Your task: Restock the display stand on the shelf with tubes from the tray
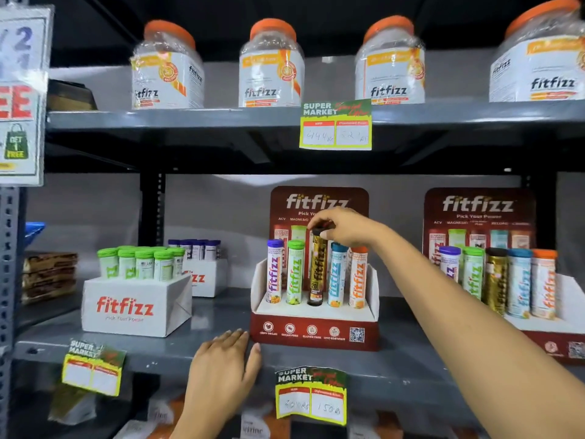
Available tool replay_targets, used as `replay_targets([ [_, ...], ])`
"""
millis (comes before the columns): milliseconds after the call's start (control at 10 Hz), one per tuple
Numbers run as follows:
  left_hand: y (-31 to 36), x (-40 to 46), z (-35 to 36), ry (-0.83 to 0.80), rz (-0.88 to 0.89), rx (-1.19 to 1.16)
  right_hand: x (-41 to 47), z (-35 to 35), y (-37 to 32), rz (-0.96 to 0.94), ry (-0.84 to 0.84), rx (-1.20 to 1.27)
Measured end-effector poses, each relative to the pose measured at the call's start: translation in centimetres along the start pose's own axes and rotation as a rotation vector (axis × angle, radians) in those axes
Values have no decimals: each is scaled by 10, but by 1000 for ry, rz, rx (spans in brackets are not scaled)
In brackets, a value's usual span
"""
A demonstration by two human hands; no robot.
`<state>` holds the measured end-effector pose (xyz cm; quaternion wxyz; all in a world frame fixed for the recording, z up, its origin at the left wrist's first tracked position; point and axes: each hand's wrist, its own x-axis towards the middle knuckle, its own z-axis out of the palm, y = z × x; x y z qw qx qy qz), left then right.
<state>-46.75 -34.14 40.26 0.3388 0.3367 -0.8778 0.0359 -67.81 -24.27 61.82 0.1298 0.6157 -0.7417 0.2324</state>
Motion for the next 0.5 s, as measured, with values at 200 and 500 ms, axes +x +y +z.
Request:
replay_targets([
  [200, 1, -1, 2, -9, -22, -9, -1, -2, -3, -35, -85, 50],
  [500, 6, 0, -1, 3, -30, -37, -9, 19, 3, 45, -51, 52],
])
